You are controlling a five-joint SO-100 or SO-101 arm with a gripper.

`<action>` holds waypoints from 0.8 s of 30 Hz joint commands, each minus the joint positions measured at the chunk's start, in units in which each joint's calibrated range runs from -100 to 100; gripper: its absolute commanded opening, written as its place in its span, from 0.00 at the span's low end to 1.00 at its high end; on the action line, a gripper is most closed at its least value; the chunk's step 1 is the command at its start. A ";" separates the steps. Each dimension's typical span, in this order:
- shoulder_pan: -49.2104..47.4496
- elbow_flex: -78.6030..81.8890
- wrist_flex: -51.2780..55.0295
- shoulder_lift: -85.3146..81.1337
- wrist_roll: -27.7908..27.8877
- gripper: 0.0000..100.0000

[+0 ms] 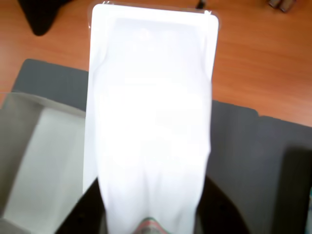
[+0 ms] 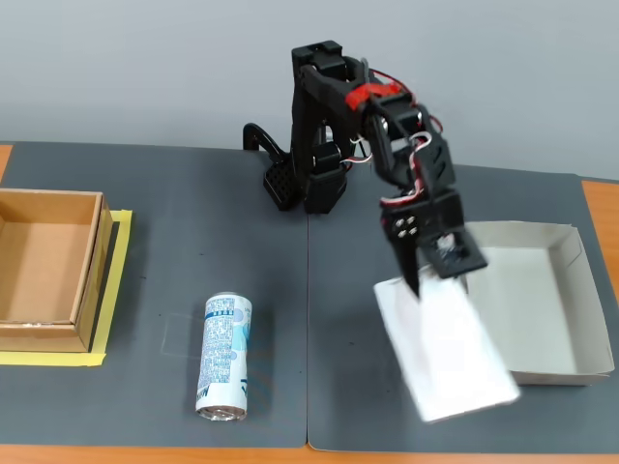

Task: Pick the sandwich and put it in the gray box

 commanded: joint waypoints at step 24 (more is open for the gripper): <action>-24.26 -28.44 -4.98 21.12 -0.18 0.02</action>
